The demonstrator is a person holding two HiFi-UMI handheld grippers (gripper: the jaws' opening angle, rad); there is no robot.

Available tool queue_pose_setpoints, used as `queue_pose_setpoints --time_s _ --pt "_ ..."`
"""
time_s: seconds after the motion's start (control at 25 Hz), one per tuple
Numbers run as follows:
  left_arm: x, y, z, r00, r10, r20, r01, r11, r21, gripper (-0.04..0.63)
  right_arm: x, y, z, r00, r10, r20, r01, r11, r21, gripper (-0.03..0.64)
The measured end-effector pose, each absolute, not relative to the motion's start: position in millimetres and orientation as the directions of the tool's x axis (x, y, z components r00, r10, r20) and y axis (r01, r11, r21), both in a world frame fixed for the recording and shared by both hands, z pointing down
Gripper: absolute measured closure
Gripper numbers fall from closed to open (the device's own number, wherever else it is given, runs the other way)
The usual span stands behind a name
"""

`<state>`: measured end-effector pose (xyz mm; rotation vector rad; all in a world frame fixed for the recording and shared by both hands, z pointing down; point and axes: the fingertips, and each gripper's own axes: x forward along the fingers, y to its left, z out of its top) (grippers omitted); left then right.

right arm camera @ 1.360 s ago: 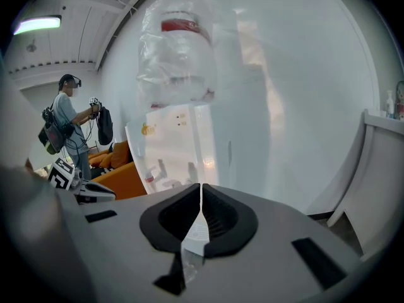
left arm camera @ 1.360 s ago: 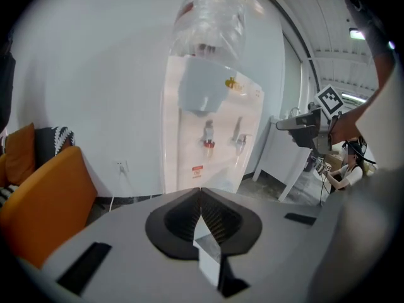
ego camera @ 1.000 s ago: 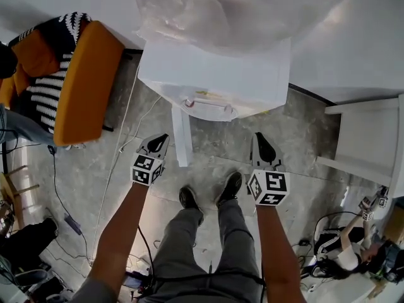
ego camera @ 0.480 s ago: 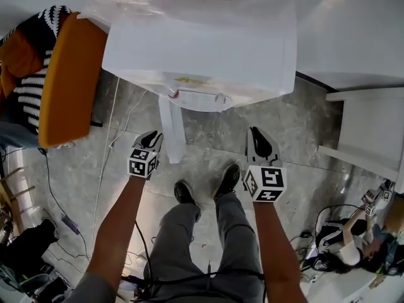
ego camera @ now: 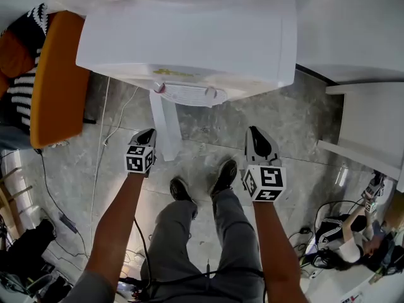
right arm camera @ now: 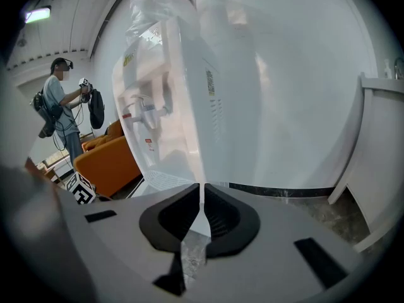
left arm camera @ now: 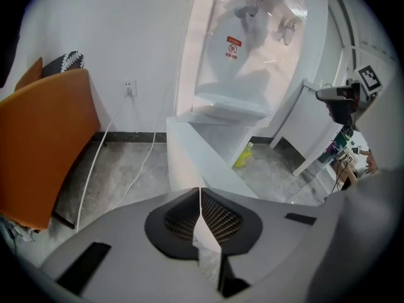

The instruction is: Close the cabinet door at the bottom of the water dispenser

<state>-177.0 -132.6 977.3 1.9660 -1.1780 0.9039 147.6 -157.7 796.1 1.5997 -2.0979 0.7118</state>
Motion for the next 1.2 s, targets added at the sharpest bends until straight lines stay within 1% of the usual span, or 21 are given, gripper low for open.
queue_pose_setpoints --time_s 0.28,0.84,1.2 --pt "-139 -139 977 0.399 -0.443 0.803 -0.882 -0.426 0.203 0.574 162 -159 800 -0.248 -0.759 0.602 -0.969 0.197 -0.152 0.583" --pt "-75 -179 976 0.453 -0.472 0.757 -0.869 -0.423 0.256 0.574 198 -174 800 -0.217 -0.766 0.605 -0.976 0.168 -0.138 0.583" --pt "-44 -209 974 0.456 -0.509 0.730 -0.872 -0.420 0.252 0.572 211 -189 804 -0.223 -0.763 0.606 -0.975 0.176 -0.137 0.583"
